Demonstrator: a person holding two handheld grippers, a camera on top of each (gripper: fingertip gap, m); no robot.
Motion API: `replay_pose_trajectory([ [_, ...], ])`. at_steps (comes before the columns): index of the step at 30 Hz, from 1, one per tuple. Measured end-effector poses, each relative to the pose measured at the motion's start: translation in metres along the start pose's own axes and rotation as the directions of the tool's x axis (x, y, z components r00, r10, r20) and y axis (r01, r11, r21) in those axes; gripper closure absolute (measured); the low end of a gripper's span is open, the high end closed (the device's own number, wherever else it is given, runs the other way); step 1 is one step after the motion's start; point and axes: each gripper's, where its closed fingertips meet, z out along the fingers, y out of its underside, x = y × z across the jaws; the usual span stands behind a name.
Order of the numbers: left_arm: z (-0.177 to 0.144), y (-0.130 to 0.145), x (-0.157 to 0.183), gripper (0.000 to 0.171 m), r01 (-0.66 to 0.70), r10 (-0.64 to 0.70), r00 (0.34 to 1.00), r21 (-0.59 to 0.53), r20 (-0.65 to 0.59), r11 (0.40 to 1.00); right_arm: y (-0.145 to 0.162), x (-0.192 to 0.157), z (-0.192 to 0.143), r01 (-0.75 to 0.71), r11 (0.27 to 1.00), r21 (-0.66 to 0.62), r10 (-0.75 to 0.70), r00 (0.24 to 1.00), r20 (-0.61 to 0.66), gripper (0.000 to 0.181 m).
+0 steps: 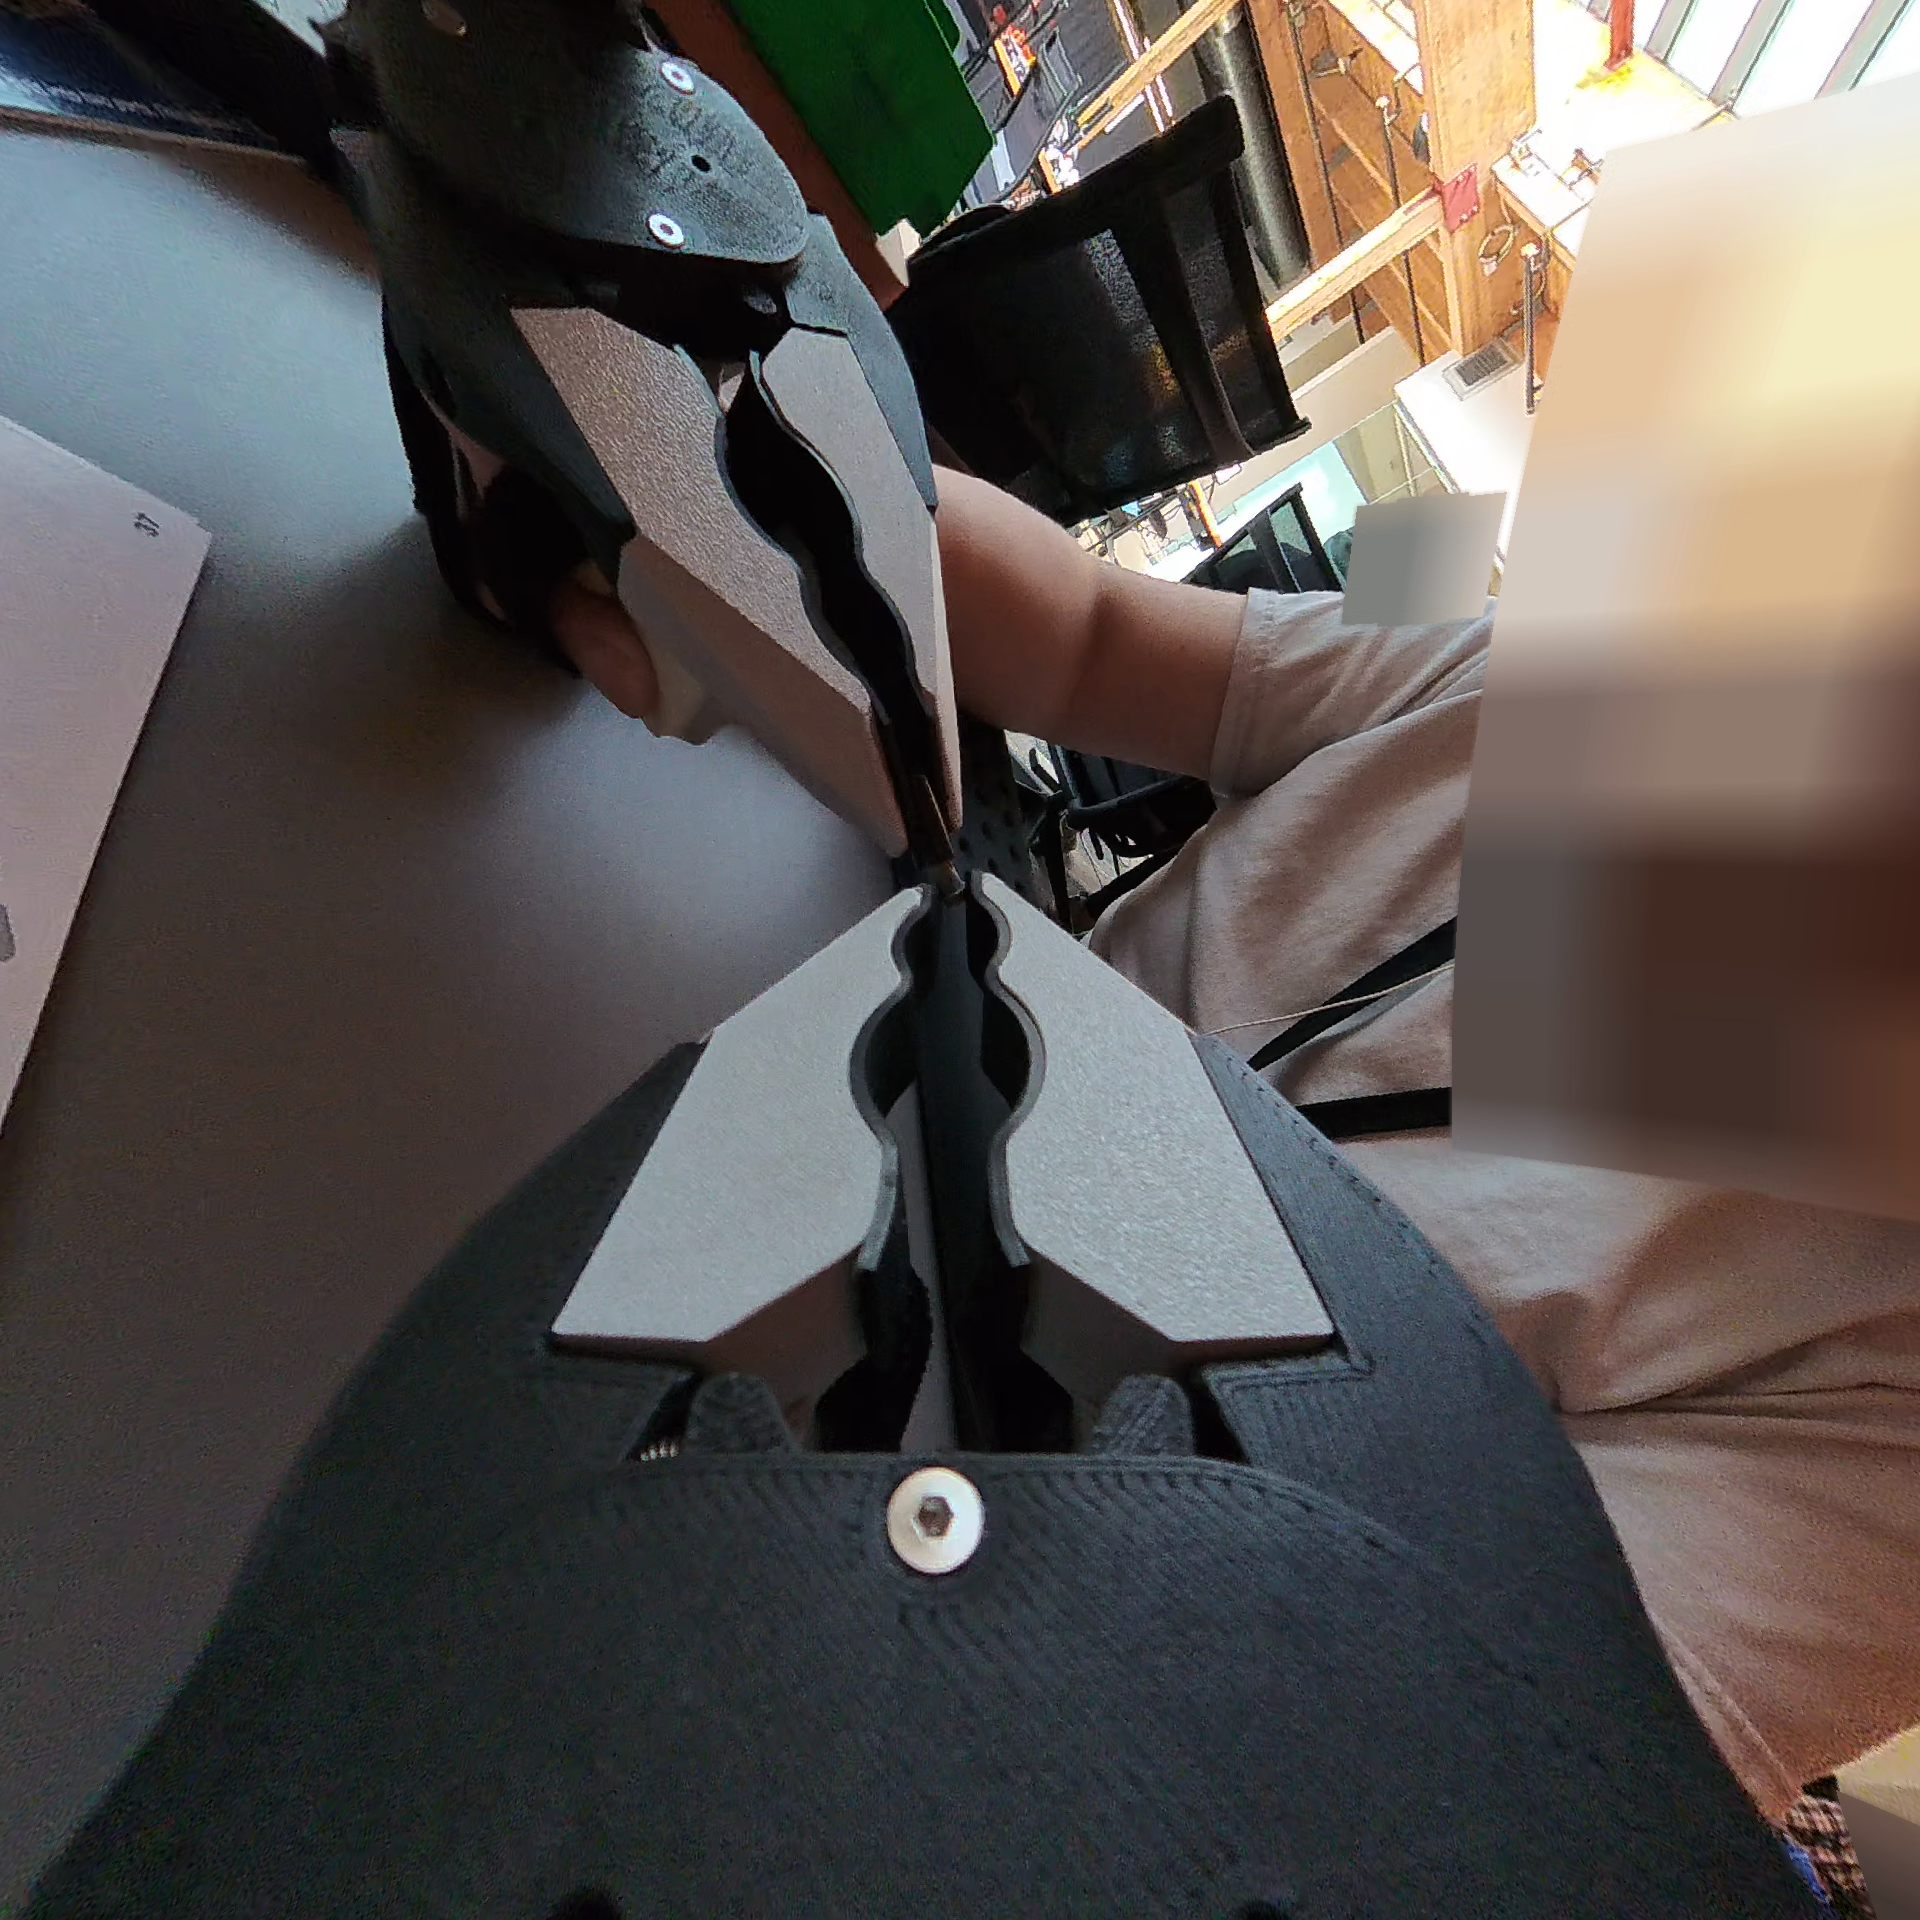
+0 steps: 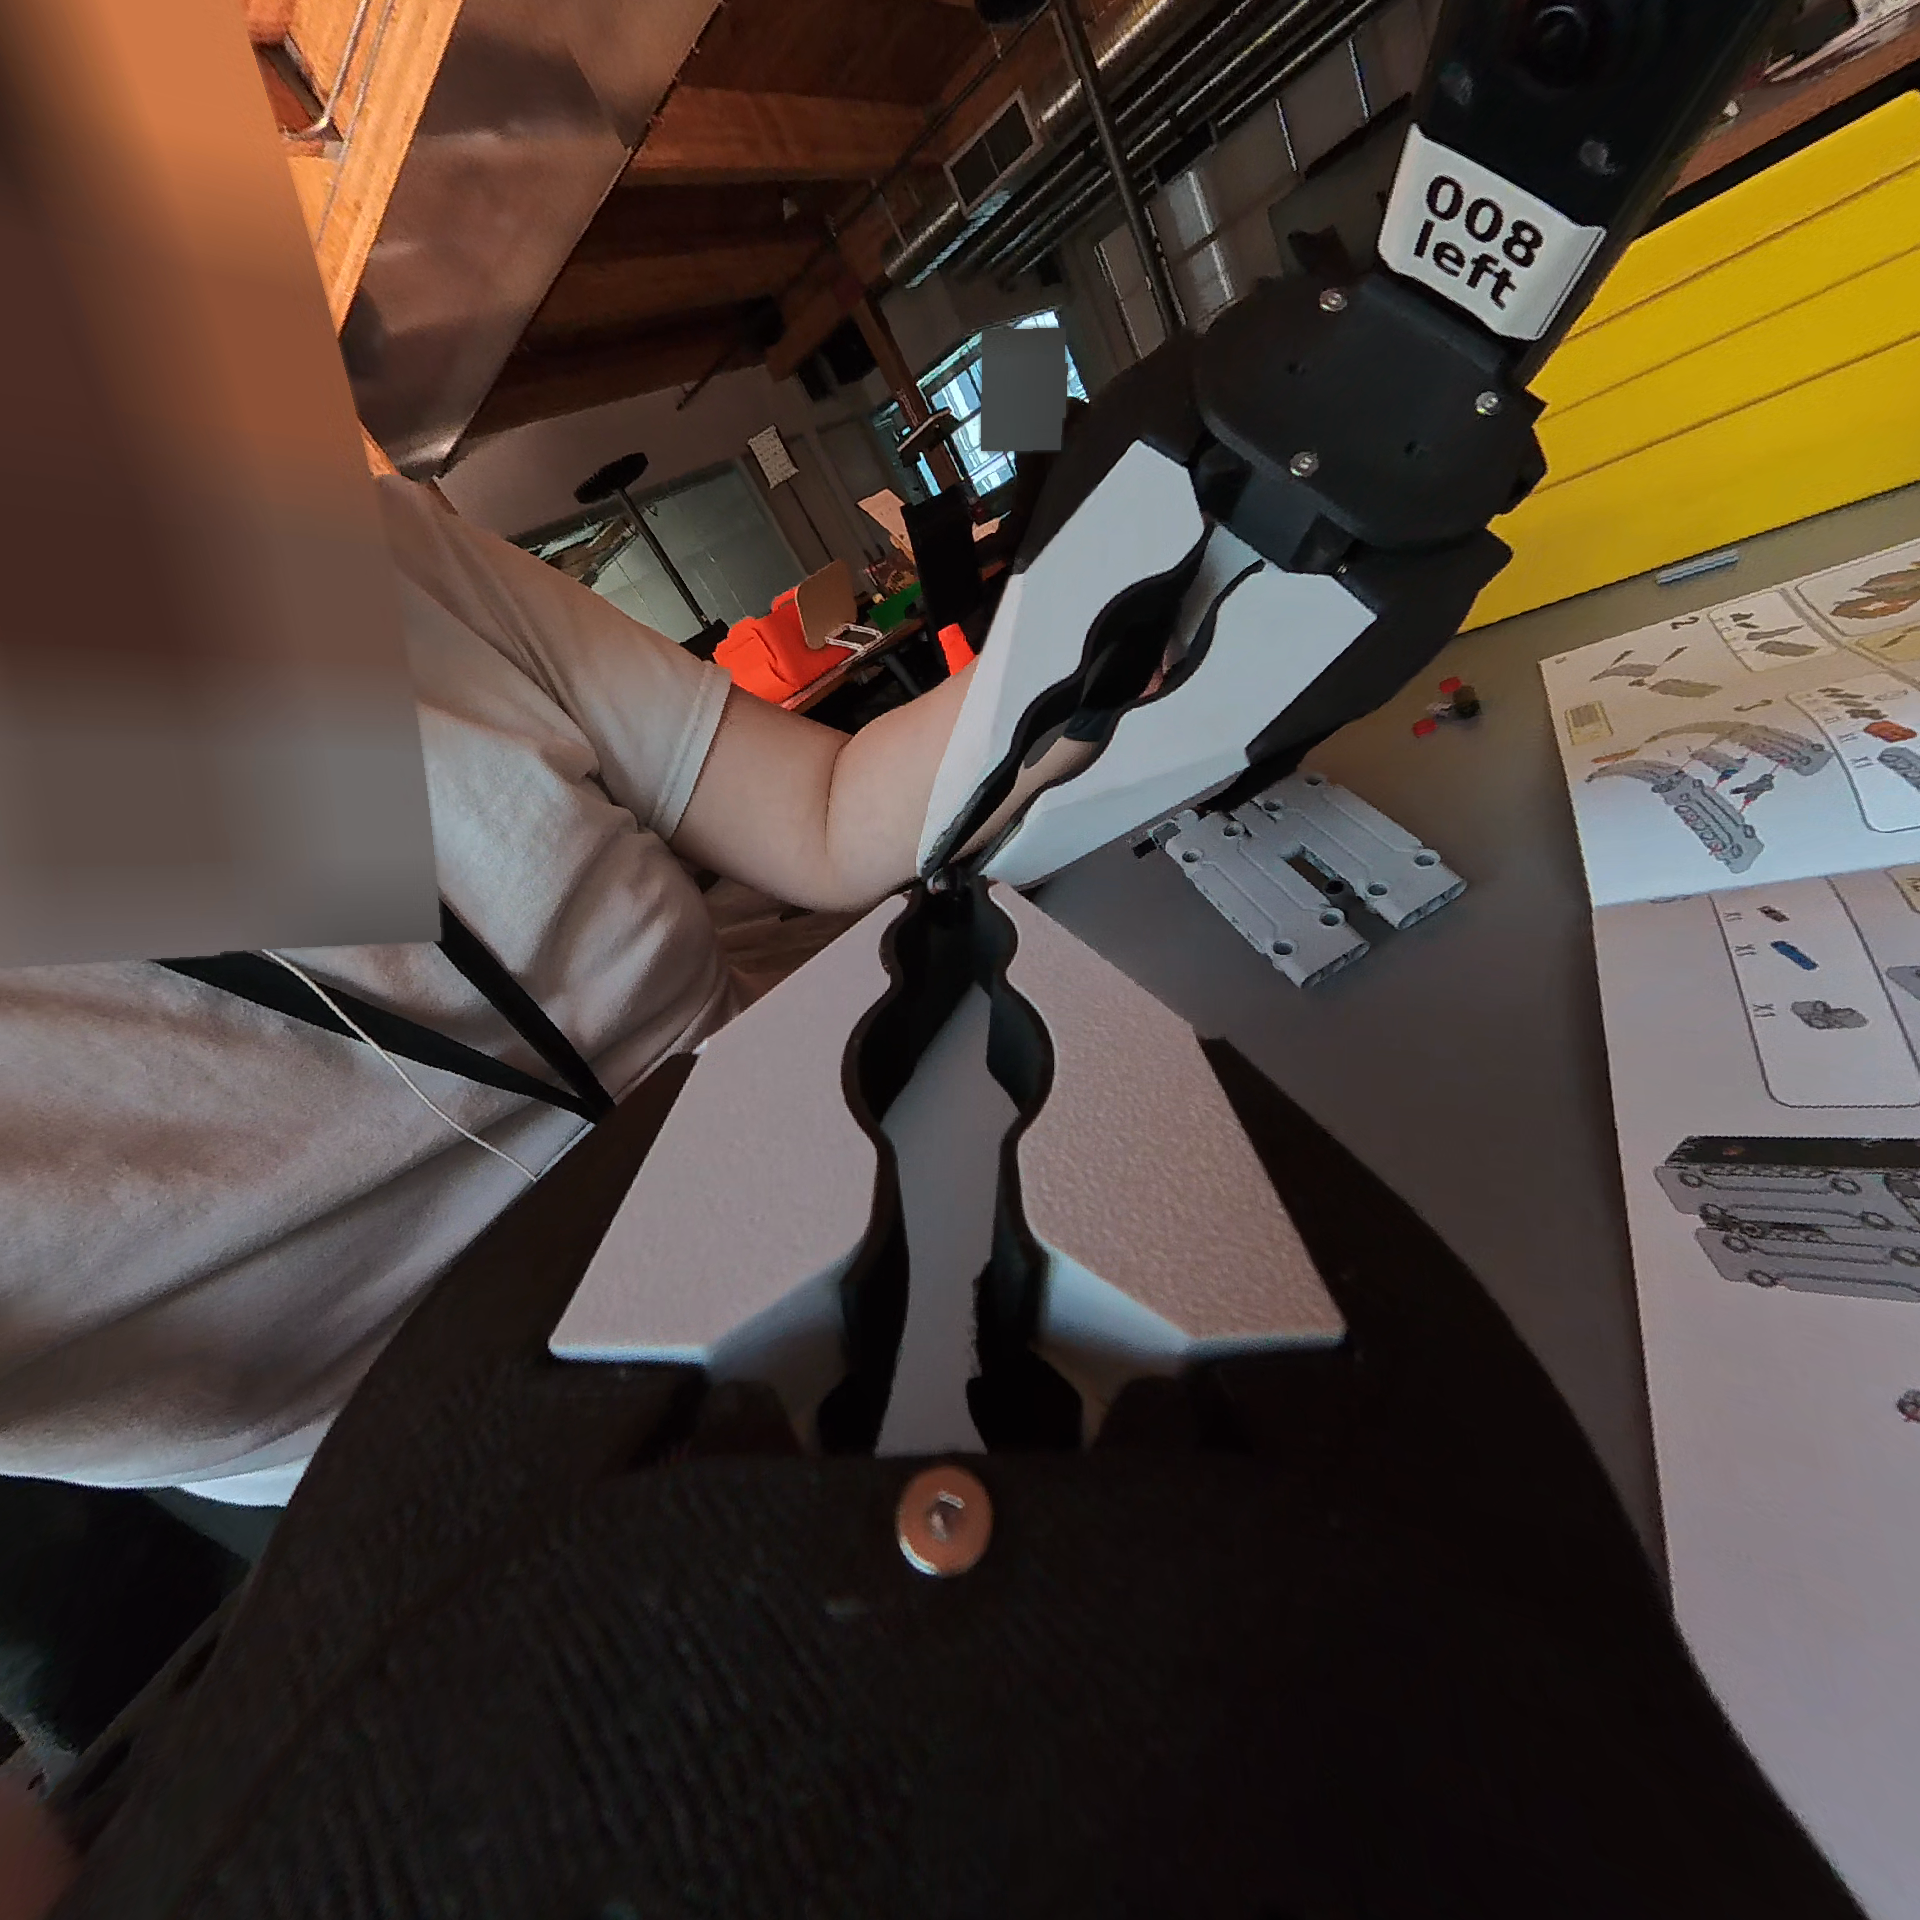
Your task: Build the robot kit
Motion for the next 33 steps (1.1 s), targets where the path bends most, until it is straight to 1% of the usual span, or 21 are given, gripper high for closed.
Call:
replay_pose_trajectory([
  [6,-0.002,0.0,0.001,0.171,0.016,-0.016,1.0,0.008,-0.018,1.0,0.0,-0.002,0.0,-0.025,1.0,0.015,0.024,0.999,0.046,0.176],
  [10,0.0,0.001,0.003,0.17,0.004,-0.004,1.0,-0.007,-0.023,1.0,0.0,-0.004,0.001,-0.049,0.999,0.022,0.047,0.997,0.069,0.176],
  [15,-0.001,0.0,0.004,0.17,0.003,-0.003,1.0,0.002,-0.027,1.0,-0.001,-0.004,0.001,-0.059,0.998,0.03,0.056,0.995,0.077,0.176],
  [19,-0.003,-0.002,0.002,0.17,0.002,-0.002,1.0,0.012,-0.009,1.0,-0.002,-0.002,0.0,-0.063,0.997,0.037,0.061,0.996,0.063,0.176],
  [23,-0.008,-0.009,-0.002,0.17,-0.005,0.004,1.0,0.059,0.023,0.998,-0.009,0.004,-0.004,-0.082,0.993,0.085,0.079,0.996,0.04,0.176],
  [26,-0.01,-0.007,-0.003,0.17,0.01,-0.011,1.0,0.051,0.022,0.999,-0.006,0.006,-0.002,-0.078,0.995,0.064,0.076,0.997,0.025,0.176],
  [33,-0.016,-0.016,-0.007,0.17,-0.015,0.008,0.998,0.102,0.067,0.995,-0.013,0.011,-0.004,-0.063,0.992,0.11,0.065,0.998,-0.017,0.176],
])
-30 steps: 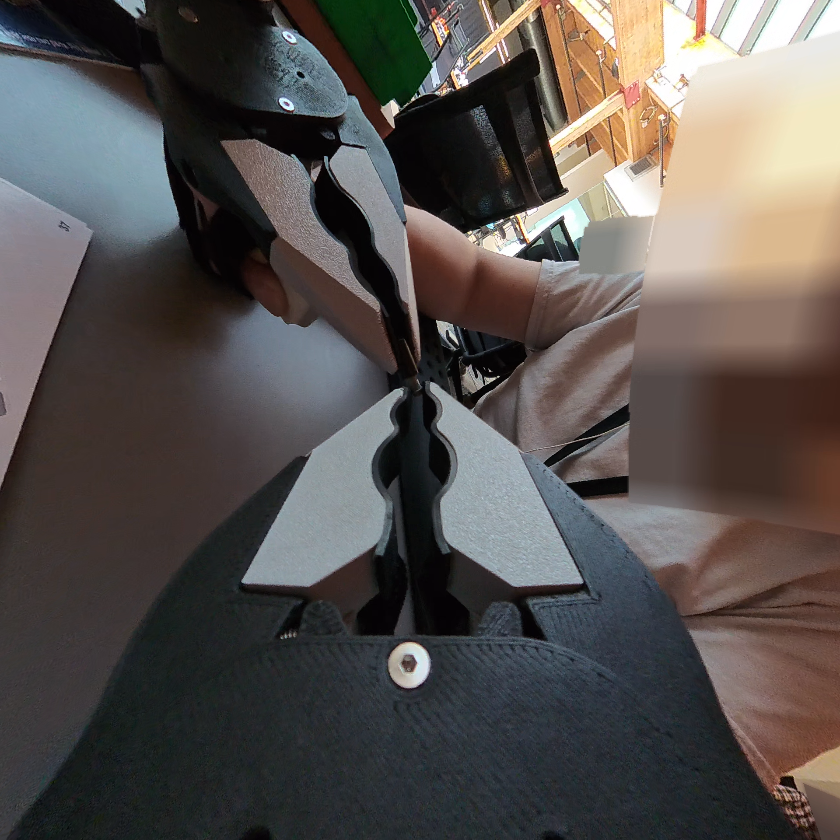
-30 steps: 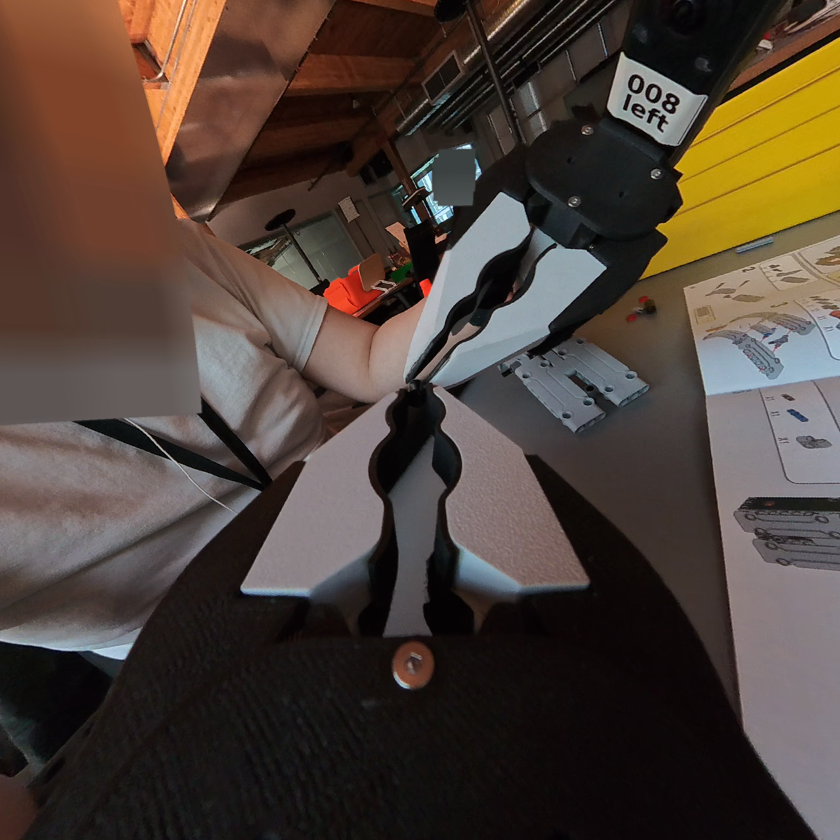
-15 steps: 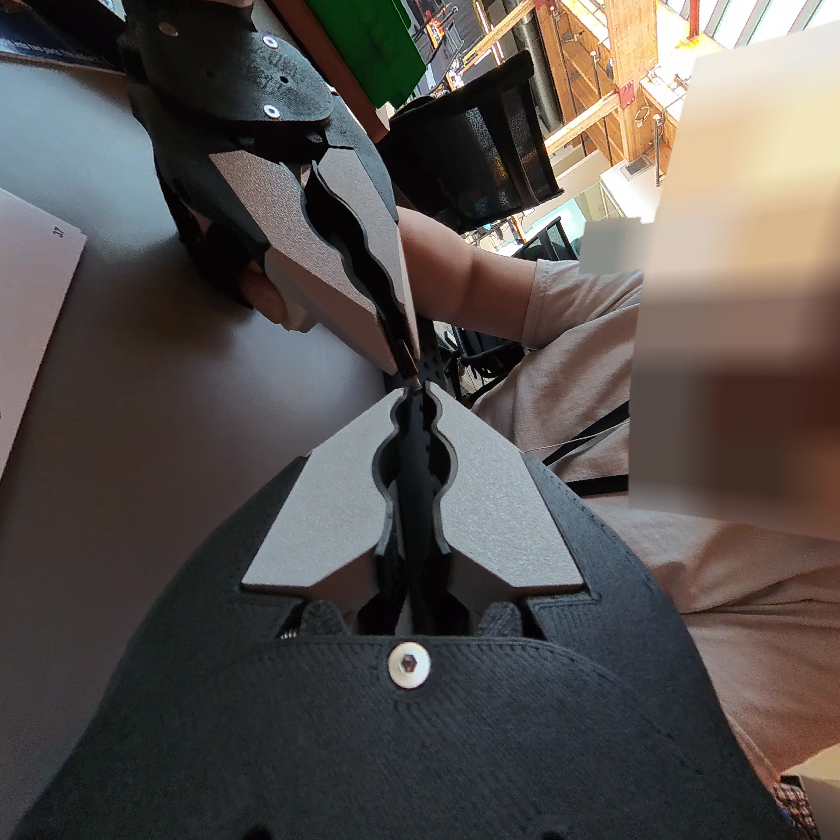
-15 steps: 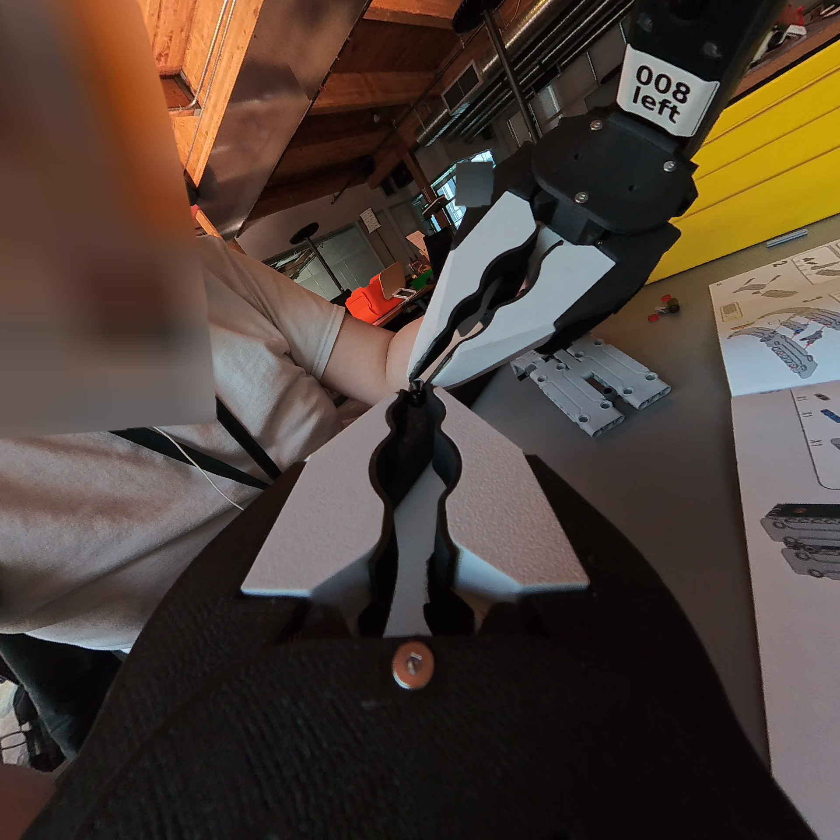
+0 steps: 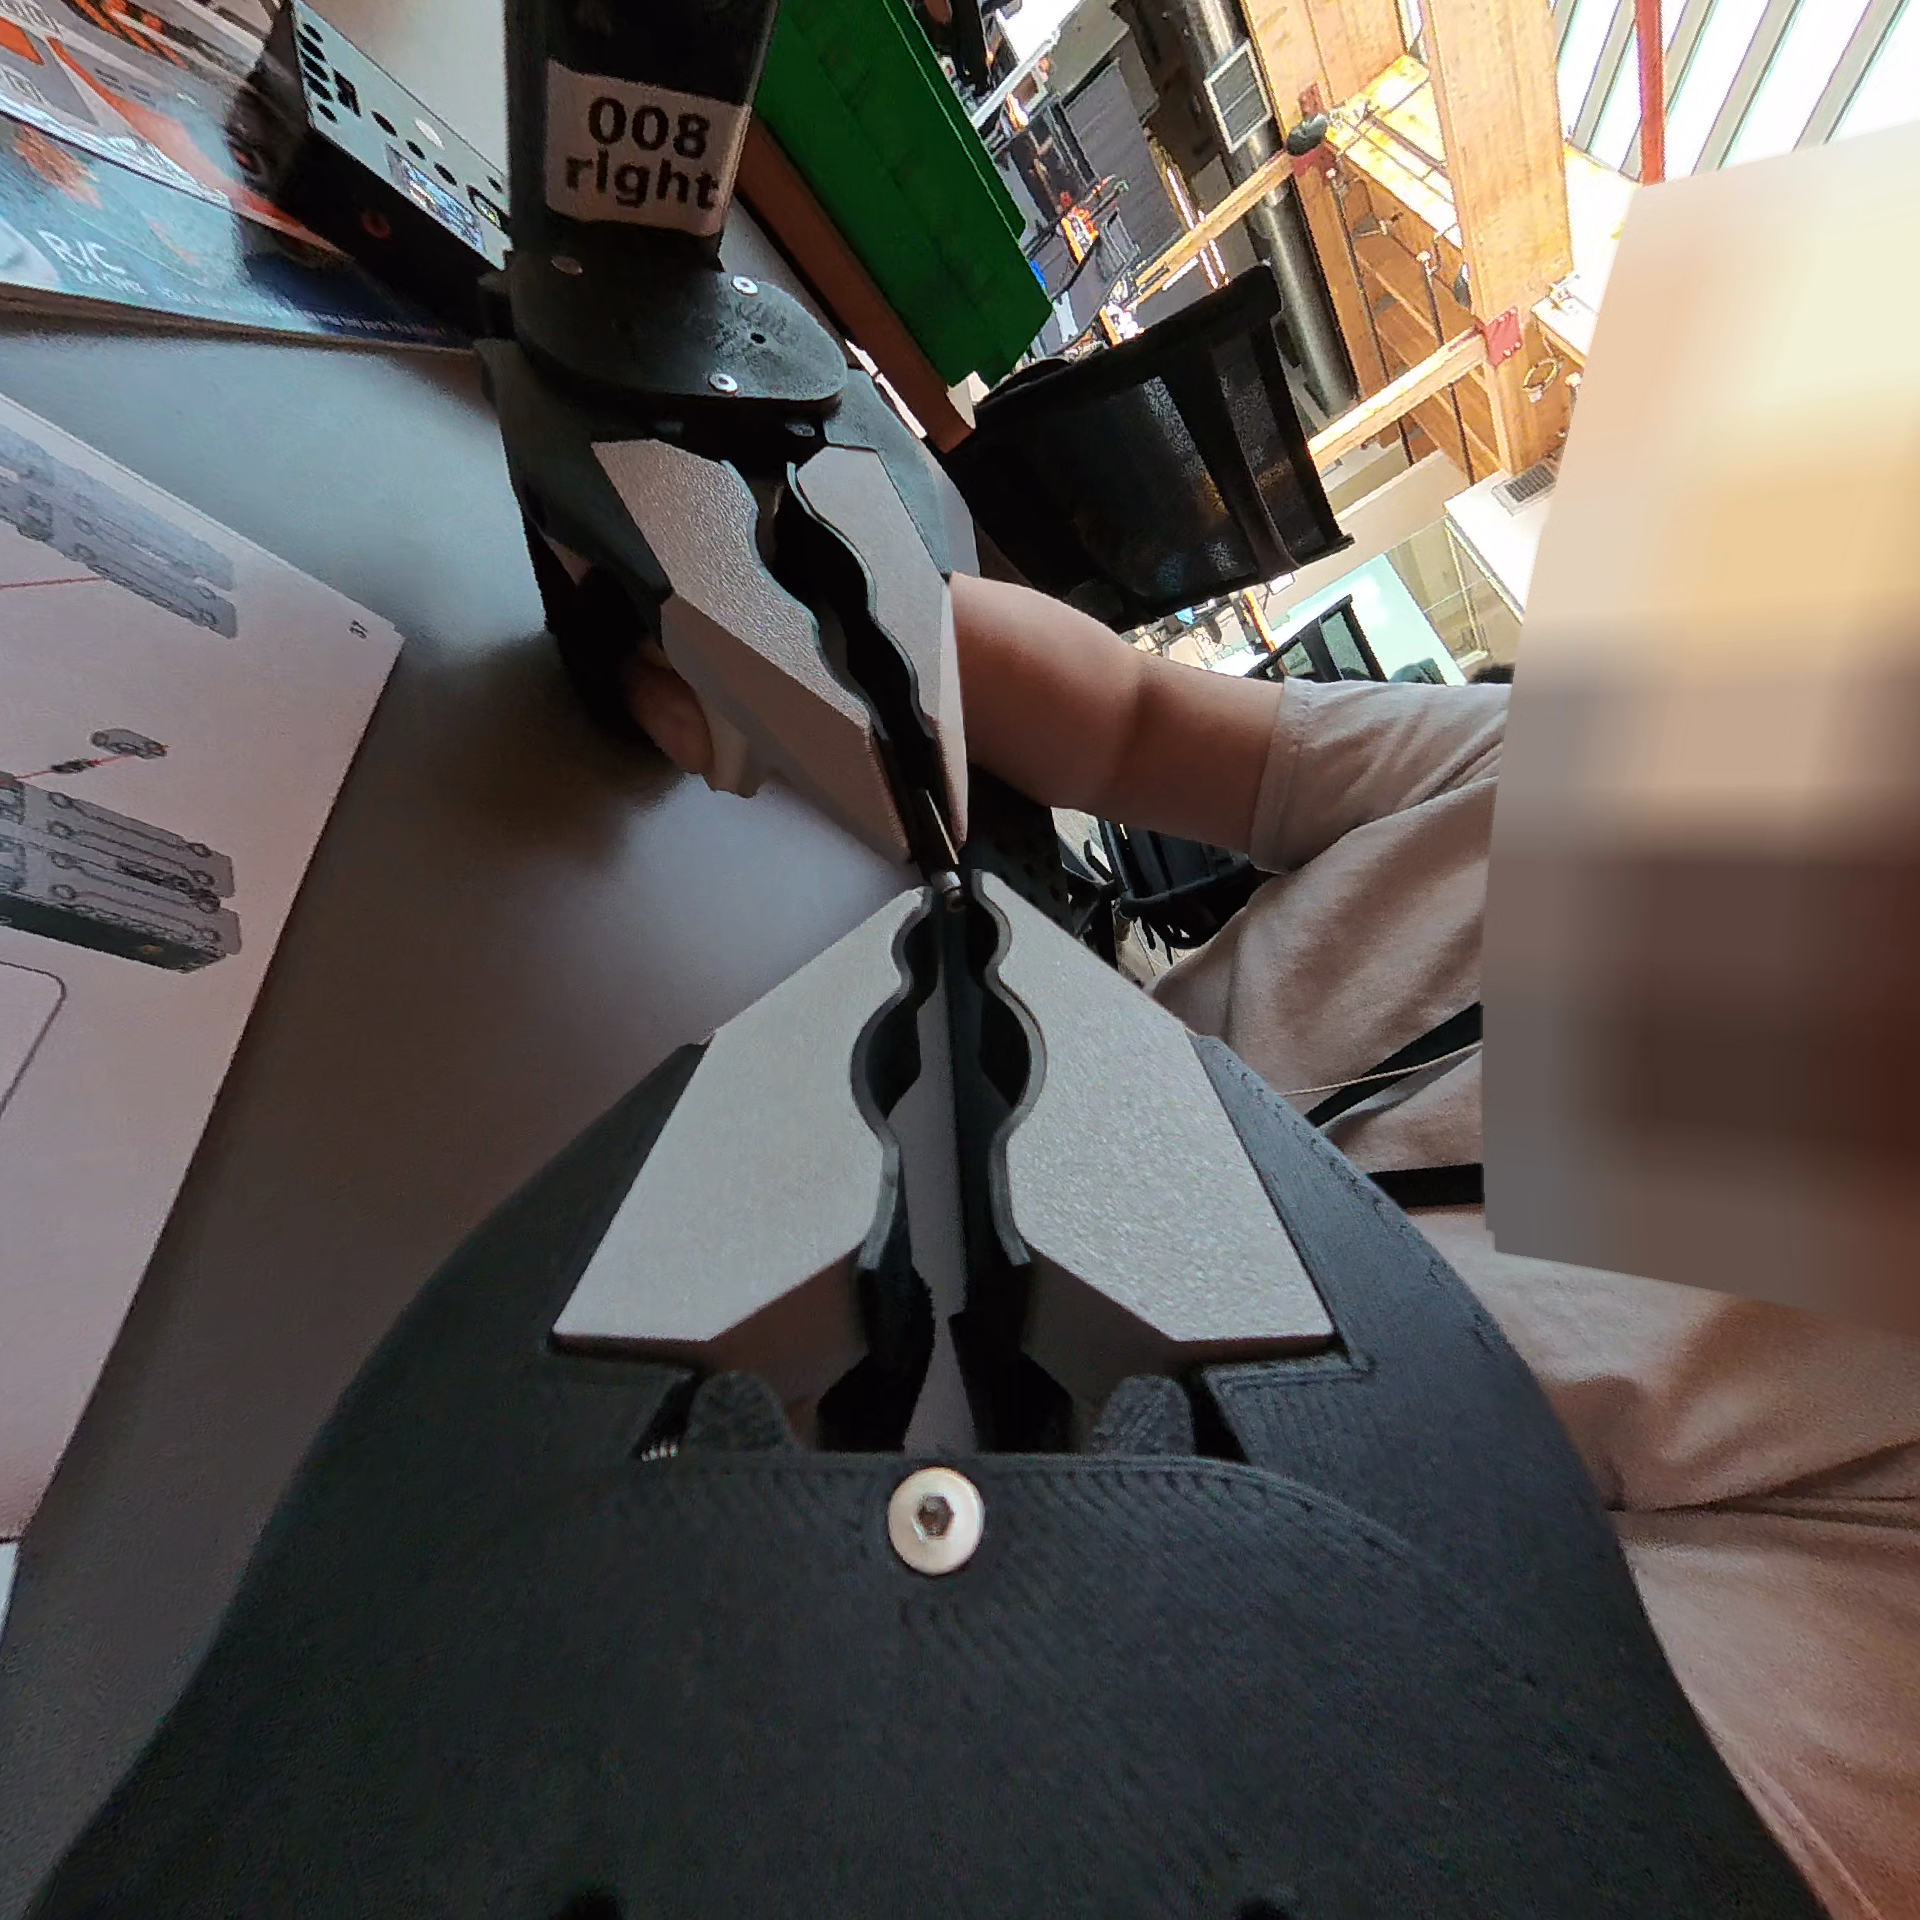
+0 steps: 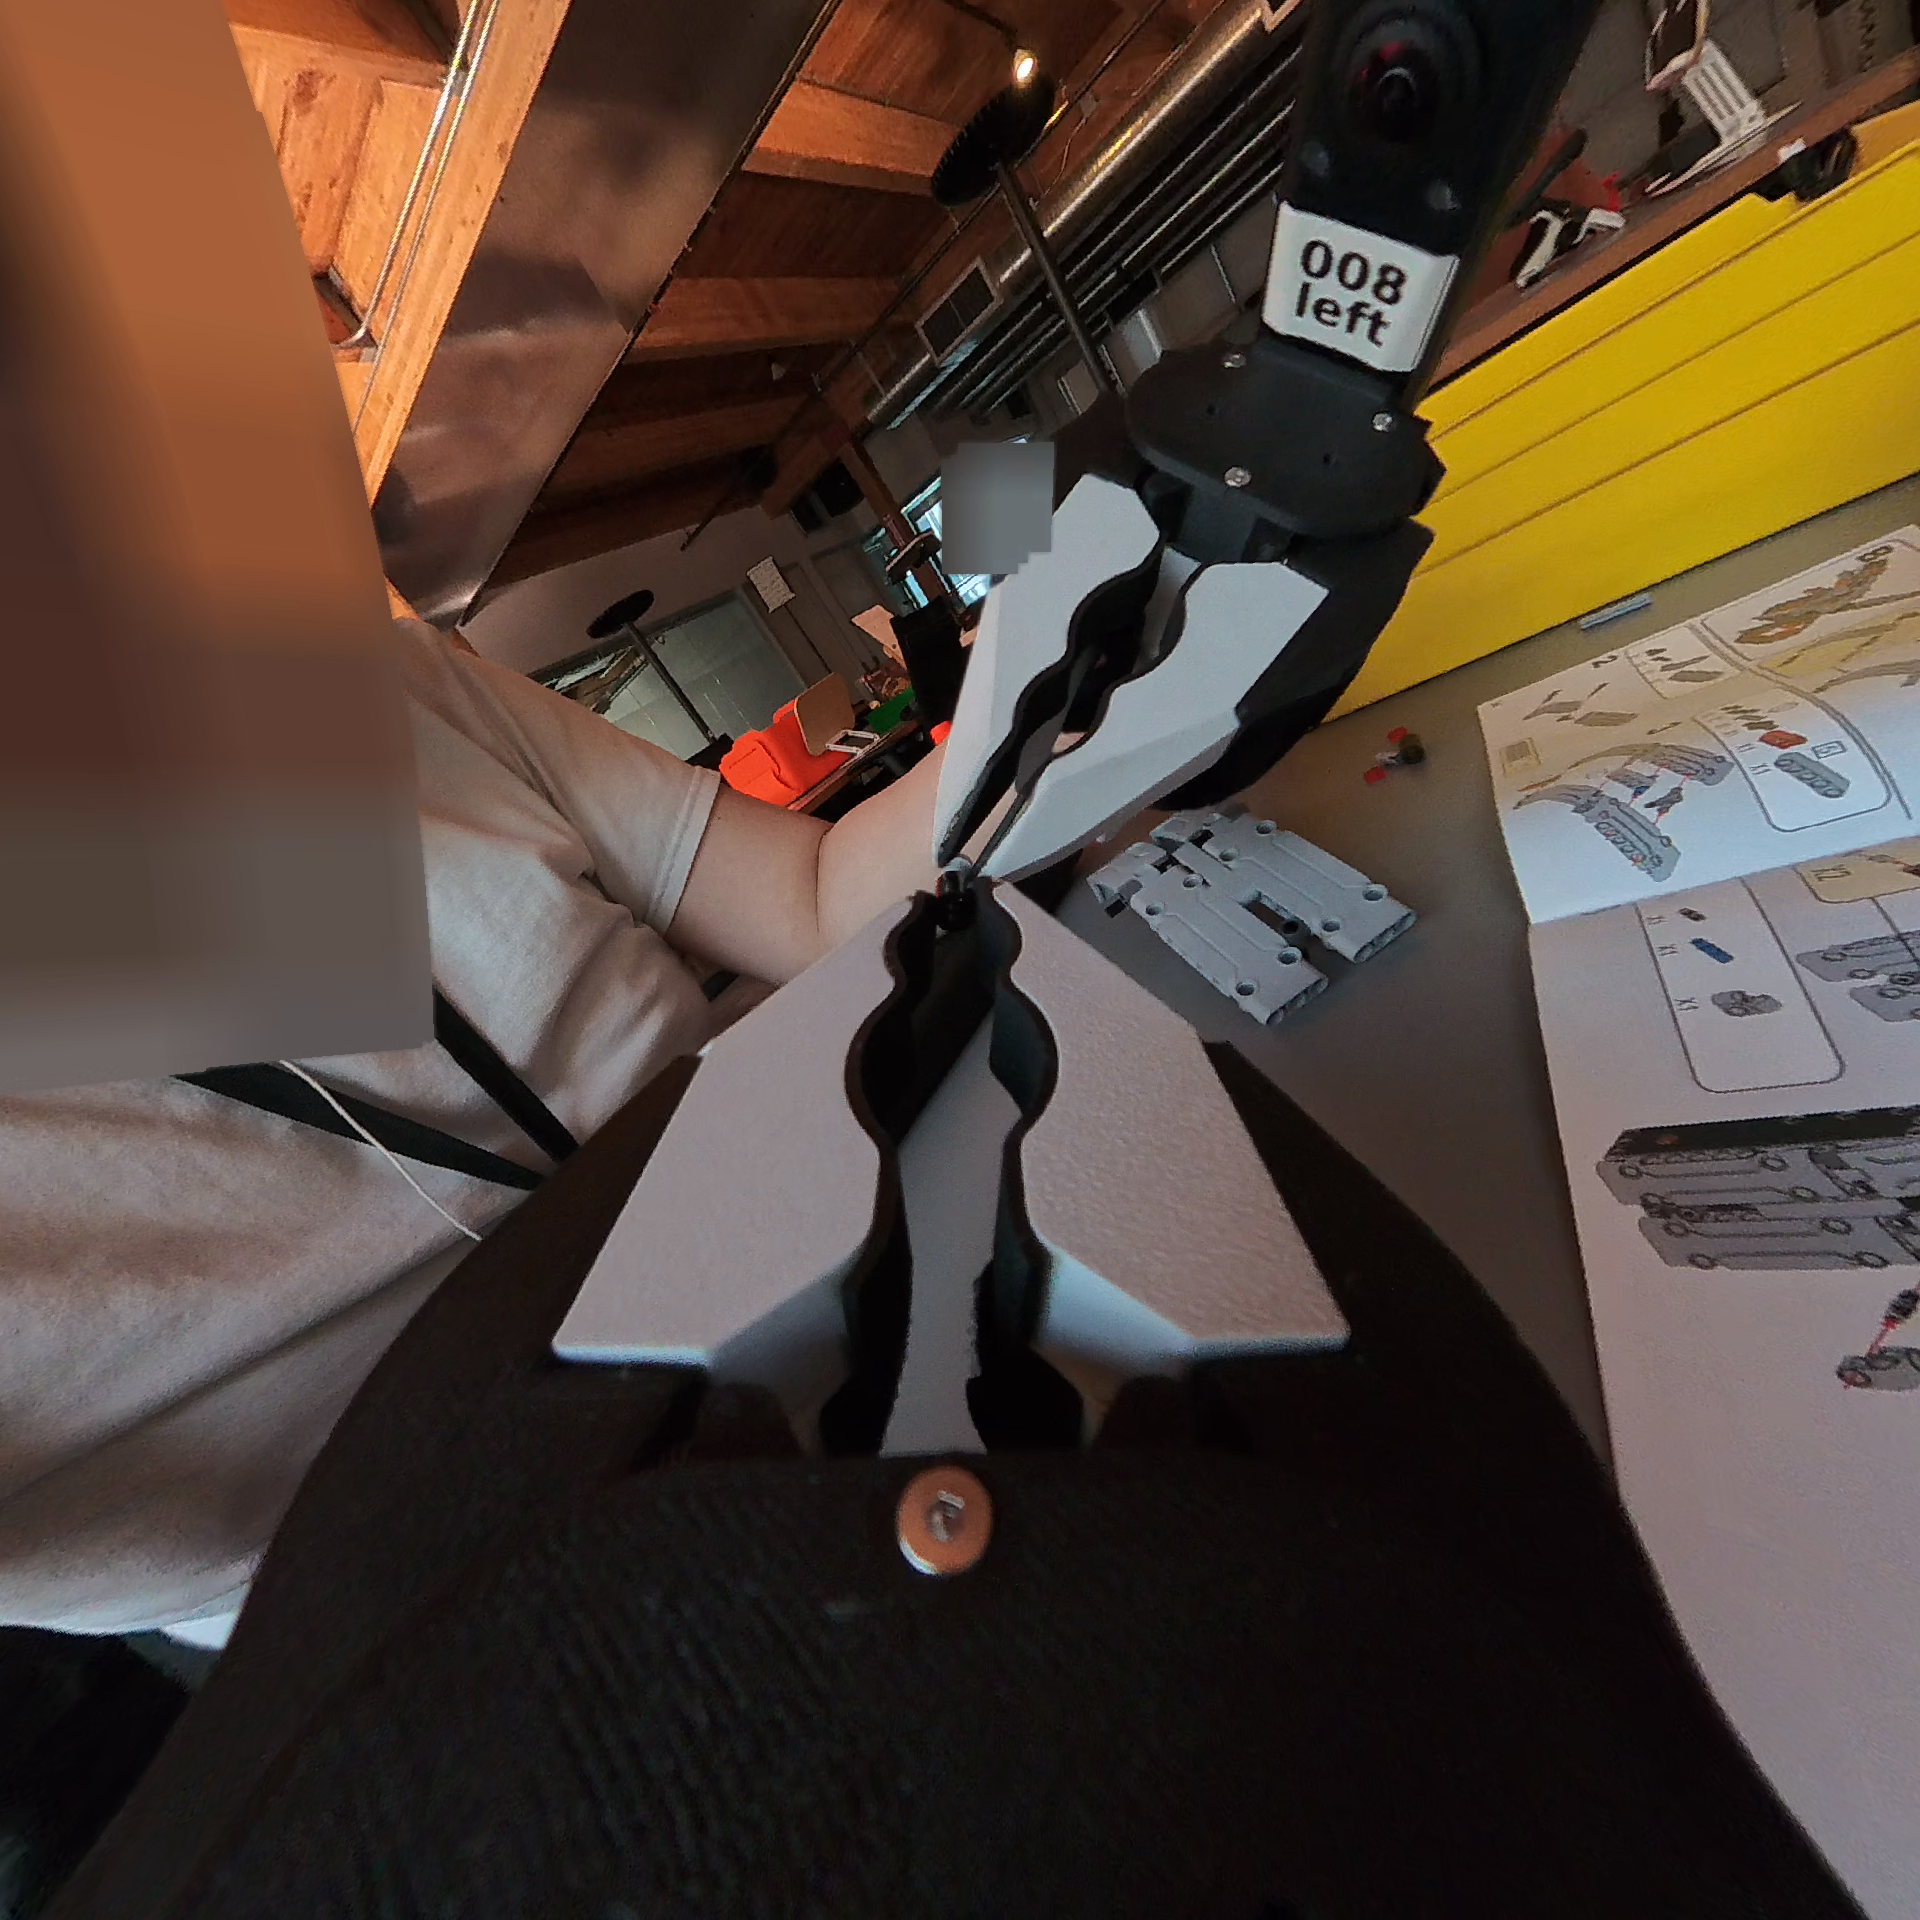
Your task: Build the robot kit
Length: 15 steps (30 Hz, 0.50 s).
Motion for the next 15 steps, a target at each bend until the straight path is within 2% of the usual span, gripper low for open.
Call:
replay_pose_trajectory([
  [15,-0.017,-0.023,-0.016,0.17,-0.038,0.021,0.994,0.159,0.107,0.987,-0.021,0.022,-0.008,-0.013,0.987,0.16,0.038,0.988,-0.151,0.176],
])
